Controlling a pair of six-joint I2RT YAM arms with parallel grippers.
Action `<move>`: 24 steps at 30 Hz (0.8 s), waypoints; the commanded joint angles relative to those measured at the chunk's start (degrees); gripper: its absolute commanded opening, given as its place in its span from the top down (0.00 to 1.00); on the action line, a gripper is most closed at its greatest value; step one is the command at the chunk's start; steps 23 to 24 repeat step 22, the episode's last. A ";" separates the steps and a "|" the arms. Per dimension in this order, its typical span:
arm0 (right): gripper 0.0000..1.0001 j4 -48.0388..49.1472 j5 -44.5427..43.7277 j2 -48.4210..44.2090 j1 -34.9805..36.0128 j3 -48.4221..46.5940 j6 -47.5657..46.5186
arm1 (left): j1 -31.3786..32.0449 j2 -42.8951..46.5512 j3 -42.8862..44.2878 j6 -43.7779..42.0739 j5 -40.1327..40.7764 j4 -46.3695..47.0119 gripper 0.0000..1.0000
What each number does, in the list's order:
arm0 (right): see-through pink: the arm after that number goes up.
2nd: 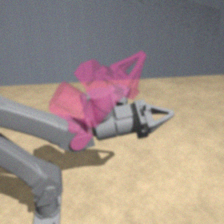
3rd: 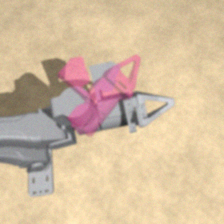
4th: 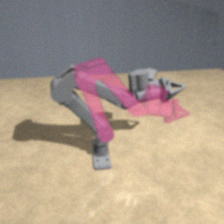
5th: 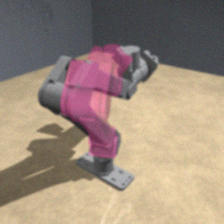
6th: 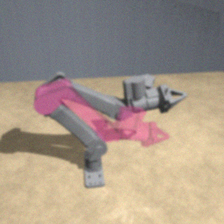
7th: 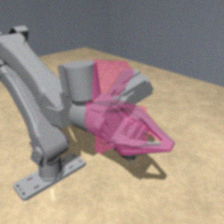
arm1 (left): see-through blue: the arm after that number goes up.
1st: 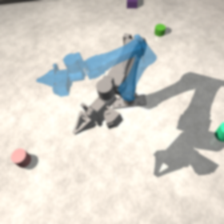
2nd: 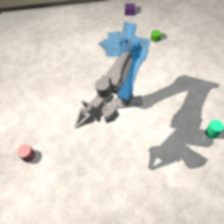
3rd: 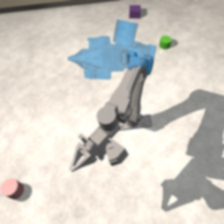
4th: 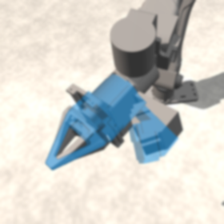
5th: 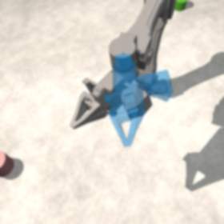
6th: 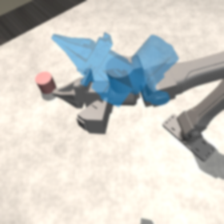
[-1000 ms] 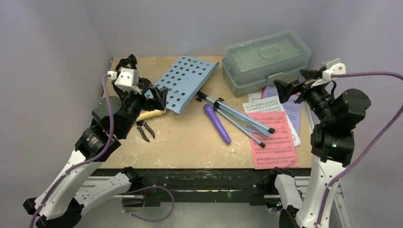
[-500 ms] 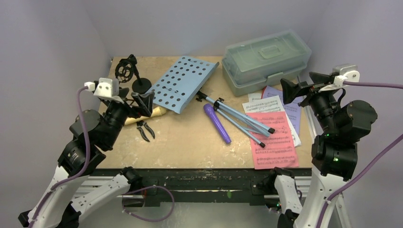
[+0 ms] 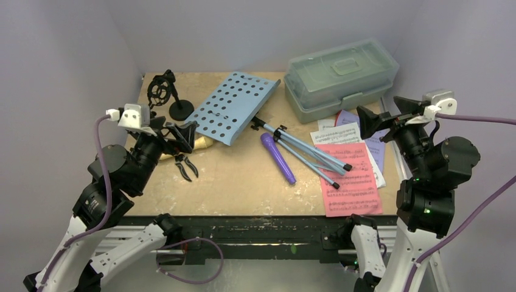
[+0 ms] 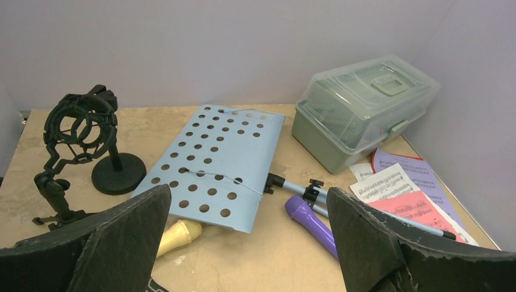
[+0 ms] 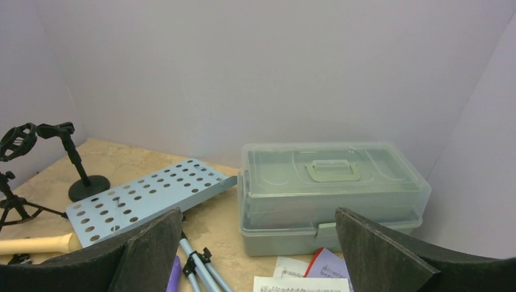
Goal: Pack up the instrument practice props
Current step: Reset both arms
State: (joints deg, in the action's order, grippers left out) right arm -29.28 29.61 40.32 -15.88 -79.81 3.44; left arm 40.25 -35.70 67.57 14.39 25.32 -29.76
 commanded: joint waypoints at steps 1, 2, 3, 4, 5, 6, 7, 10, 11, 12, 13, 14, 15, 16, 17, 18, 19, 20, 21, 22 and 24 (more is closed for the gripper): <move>0.01 1.48 -0.28 -0.41 -0.37 1.14 -0.26 | -0.25 0.36 -0.48 0.72 -1.17 0.75 0.00; 0.01 1.56 -0.71 -0.49 -0.37 1.28 0.06 | -0.24 0.46 -0.57 0.97 -1.35 0.98 0.00; 0.01 1.59 -0.89 -0.50 -0.38 1.35 0.29 | -0.25 0.65 -0.79 1.25 -1.74 1.18 0.00; 0.01 1.71 -0.93 -0.50 -0.38 1.46 0.31 | -0.18 0.83 -0.96 1.52 -2.26 1.68 0.00; 0.01 1.69 -0.93 -0.49 -0.33 1.55 0.33 | -0.24 1.01 -1.14 1.74 -2.71 1.90 0.00; 0.01 1.73 -0.88 -0.48 -0.35 1.61 0.34 | -0.21 1.18 -1.31 1.96 -2.98 2.14 0.00; 0.01 1.76 -0.93 -0.50 -0.33 1.62 0.46 | -0.25 1.36 -1.57 2.15 -3.21 2.37 0.00; 0.01 1.94 -1.03 -0.49 -0.37 1.85 1.02 | -0.24 1.64 -2.19 2.33 -3.27 2.82 0.00; 0.01 2.00 -1.11 -0.48 -0.36 1.81 1.26 | -0.26 1.53 -2.32 2.31 -3.26 2.95 0.00; 0.01 1.97 -1.19 -0.50 -0.36 1.84 1.36 | -0.19 1.46 -2.54 2.31 -3.18 3.06 0.00; 0.01 1.88 -1.28 -0.50 -0.38 1.71 1.39 | -0.21 1.40 -2.72 2.31 -3.25 3.16 0.00; 0.01 1.80 -1.37 -0.46 -0.35 1.71 1.39 | -0.22 1.27 -2.90 2.31 -3.30 3.33 0.00; 0.01 1.84 -1.43 -0.47 -0.34 1.76 1.39 | -0.19 1.13 -3.08 2.42 -3.43 3.49 0.00; 0.01 1.78 -1.47 -0.50 -0.38 1.79 1.39 | -0.23 1.04 -3.25 2.42 -3.56 3.68 0.00; 0.01 1.76 -1.33 -0.43 -0.36 1.91 1.35 | -0.19 0.93 -3.42 2.47 -3.65 3.91 0.00; 0.01 1.66 -1.01 -0.45 -0.38 2.12 1.05 | -0.22 0.88 -3.57 2.48 -3.76 4.05 0.00; 0.01 1.60 -1.33 -0.41 -0.36 2.26 1.07 | -0.21 0.82 -3.73 2.48 -3.85 4.10 0.00; 0.01 1.75 -1.59 -0.41 -0.32 2.45 1.52 | -0.25 0.75 -3.80 2.48 -3.87 4.15 0.00; 0.01 1.89 -1.83 -0.46 -0.35 2.68 1.90 | -0.20 0.68 -3.89 2.41 -3.88 4.13 0.00; 0.01 1.80 -1.88 -0.45 -0.33 2.71 1.99 | -0.22 0.66 -4.00 2.40 -3.92 4.19 0.00; 0.01 1.80 -1.88 -0.45 -0.33 2.71 1.99 | -0.22 0.66 -4.00 2.40 -3.92 4.19 0.00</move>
